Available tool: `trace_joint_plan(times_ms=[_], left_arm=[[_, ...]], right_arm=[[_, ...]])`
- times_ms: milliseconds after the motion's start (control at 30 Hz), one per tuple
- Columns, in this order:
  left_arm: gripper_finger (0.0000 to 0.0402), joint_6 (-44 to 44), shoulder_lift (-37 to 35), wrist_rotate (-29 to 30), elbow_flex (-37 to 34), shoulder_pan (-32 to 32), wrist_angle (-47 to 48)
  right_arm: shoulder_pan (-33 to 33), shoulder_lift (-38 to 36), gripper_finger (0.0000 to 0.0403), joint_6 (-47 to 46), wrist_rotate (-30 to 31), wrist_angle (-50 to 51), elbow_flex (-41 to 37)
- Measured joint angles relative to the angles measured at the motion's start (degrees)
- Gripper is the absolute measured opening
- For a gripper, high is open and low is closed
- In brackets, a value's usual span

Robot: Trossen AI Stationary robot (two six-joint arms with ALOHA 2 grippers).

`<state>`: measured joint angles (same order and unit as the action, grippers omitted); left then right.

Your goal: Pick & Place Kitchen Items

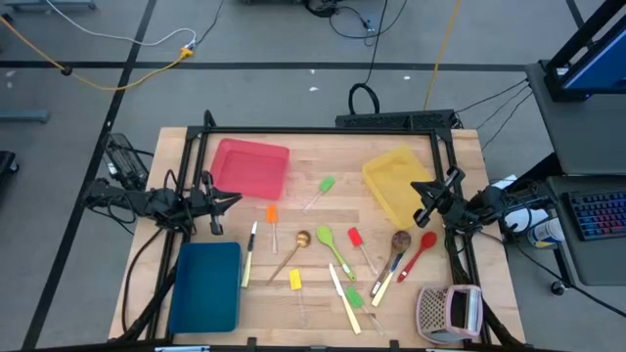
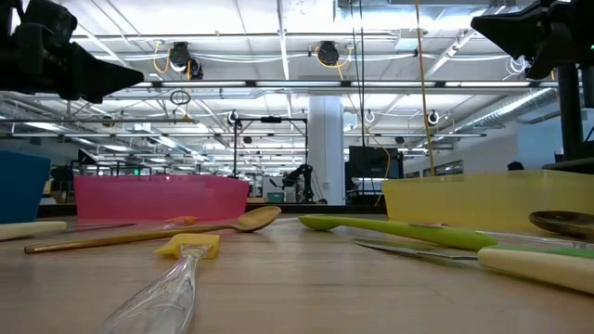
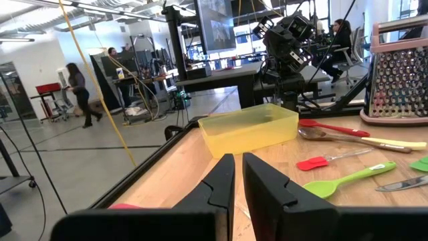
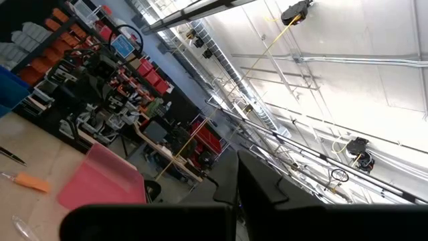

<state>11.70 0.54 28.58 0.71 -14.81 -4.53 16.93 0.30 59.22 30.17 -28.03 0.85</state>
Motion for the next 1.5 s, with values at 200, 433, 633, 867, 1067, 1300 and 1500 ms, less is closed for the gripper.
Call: trace_joint_plan(times_ms=[200, 433, 633, 867, 1067, 1300, 1500], left_arm=[[0.0037, 0.0, 0.0, 0.0, 0.0, 0.0, 0.0], [0.0037, 0.0, 0.0, 0.0, 0.0, 0.0, 0.0], [0.0037, 0.0, 0.0, 0.0, 0.0, 0.0, 0.0], [0.0037, 0.0, 0.0, 0.0, 0.0, 0.0, 0.0], [0.0037, 0.0, 0.0, 0.0, 0.0, 0.0, 0.0], [0.0037, 0.0, 0.0, 0.0, 0.0, 0.0, 0.0], [0.0037, 0.0, 0.0, 0.0, 0.0, 0.0, 0.0]], right_arm=[[0.0, 0.0, 0.0004, 0.0, 0.0, 0.0, 0.0], [0.0, 0.0, 0.0004, 0.0, 0.0, 0.0, 0.0], [0.0, 0.0, 0.0004, 0.0, -0.2, -0.2, 0.0], [0.0, 0.2, 0.0004, -21.2, -1.2, 0.0, 0.0], [0.0, 0.2, 0.0004, -36.8, -1.9, -0.6, 0.0], [0.0, 0.2, 0.0004, -19.9, -1.9, -3.4, 0.0], [0.0, 0.2, 0.0004, -21.0, -7.7, -9.3, 0.0]])
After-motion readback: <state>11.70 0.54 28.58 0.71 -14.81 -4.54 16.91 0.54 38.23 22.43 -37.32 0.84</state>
